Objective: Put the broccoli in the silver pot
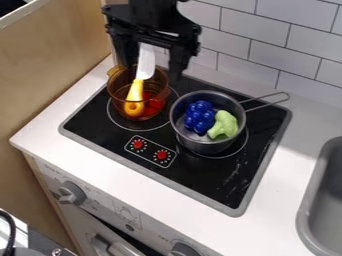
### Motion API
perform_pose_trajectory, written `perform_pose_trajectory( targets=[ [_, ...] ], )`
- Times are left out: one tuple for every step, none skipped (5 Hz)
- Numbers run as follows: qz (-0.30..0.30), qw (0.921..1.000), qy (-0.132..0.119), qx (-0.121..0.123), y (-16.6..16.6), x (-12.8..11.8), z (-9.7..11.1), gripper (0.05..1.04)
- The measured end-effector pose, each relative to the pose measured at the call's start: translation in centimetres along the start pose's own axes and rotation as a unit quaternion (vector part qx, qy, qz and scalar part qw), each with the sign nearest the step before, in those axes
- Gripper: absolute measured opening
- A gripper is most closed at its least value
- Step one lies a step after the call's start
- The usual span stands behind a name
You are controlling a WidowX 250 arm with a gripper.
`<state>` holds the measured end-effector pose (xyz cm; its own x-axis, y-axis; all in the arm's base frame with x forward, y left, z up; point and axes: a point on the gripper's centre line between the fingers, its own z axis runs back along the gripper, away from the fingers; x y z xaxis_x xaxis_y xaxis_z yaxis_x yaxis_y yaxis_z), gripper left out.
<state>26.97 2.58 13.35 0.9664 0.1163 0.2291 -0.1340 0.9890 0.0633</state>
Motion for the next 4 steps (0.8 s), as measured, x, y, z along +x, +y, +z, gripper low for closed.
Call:
perform_pose_trajectory(
  targets=[
    [-0.009, 0.9997, 0.001, 0.022, 1.04, -0.35, -0.04, 1.001],
    [-0.012, 0.9994, -0.002, 0.033, 1.81, -0.73, 0.3, 1.001],
    [-0.012, 0.9995, 0.015, 0.023, 1.76, -1.23, 0.3, 1.001],
    [-0.008, 0.9998, 0.017, 0.008, 1.23, -1.31, 0.26, 1.001]
  ],
)
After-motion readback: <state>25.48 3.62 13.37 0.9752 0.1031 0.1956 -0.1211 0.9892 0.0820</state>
